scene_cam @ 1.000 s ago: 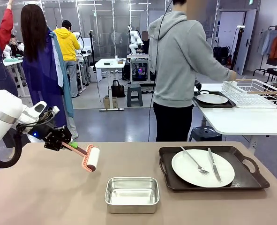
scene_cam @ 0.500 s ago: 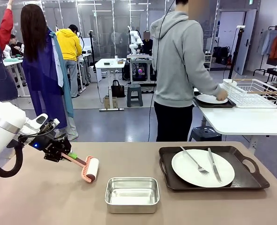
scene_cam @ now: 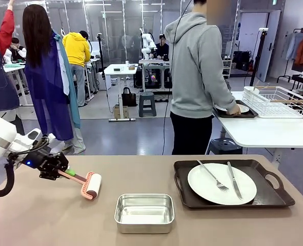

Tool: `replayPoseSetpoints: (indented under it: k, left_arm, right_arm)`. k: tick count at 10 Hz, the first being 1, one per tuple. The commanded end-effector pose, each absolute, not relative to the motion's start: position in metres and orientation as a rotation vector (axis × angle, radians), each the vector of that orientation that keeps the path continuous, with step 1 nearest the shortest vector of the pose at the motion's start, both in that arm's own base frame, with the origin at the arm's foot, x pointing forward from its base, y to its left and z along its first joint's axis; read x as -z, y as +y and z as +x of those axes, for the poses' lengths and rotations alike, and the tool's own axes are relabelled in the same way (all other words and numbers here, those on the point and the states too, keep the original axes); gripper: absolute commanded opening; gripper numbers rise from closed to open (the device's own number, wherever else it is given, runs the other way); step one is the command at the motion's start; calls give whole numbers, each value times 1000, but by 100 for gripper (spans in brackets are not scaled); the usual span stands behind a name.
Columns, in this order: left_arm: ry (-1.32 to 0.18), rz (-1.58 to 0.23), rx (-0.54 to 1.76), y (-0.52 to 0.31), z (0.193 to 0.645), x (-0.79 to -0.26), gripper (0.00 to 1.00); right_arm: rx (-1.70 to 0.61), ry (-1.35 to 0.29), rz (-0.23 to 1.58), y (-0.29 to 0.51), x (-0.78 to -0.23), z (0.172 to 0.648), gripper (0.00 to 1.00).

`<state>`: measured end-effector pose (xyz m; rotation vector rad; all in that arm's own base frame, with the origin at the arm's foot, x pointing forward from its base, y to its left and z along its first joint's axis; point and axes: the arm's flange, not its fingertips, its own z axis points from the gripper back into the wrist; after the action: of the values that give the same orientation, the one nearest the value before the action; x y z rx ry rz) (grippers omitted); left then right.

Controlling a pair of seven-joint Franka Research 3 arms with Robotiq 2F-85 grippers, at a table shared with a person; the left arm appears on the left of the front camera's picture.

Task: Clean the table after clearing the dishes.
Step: When the left (or right) Handle tray is removed, use the left hand (or right hand) to clean the left (or right) side of the table with the Lint Roller.

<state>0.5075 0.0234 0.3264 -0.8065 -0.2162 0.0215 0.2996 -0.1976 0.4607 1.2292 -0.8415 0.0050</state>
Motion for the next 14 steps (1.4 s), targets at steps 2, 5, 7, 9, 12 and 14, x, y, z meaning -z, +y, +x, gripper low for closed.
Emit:
replayPoseSetpoints:
  k: [2, 5, 7, 9, 12, 14]
  left_arm:
    - [-169, -821, 41, 81, 504, -311, 22]
    - [-145, -821, 28, 146, 505, -312, 22]
    - [-125, -789, 43, 198, 509, -320, 22]
    - [-148, -761, 13, 236, 510, -336, 22]
    - [-128, -753, -48, 279, 490, -363, 22]
    - [-109, -768, -2, 271, 468, -392, 22]
  right_arm:
    - [-11, -845, 1233, -196, -463, 299, 100]
    - [-11, -845, 1233, -196, -463, 299, 100]
    - [-11, -845, 1233, -196, -463, 299, 100]
    - [-11, -845, 1233, -196, -463, 299, 100]
    - [-11, -845, 1233, -196, -463, 299, 100]
    - [-11, -845, 1233, -196, -463, 299, 100]
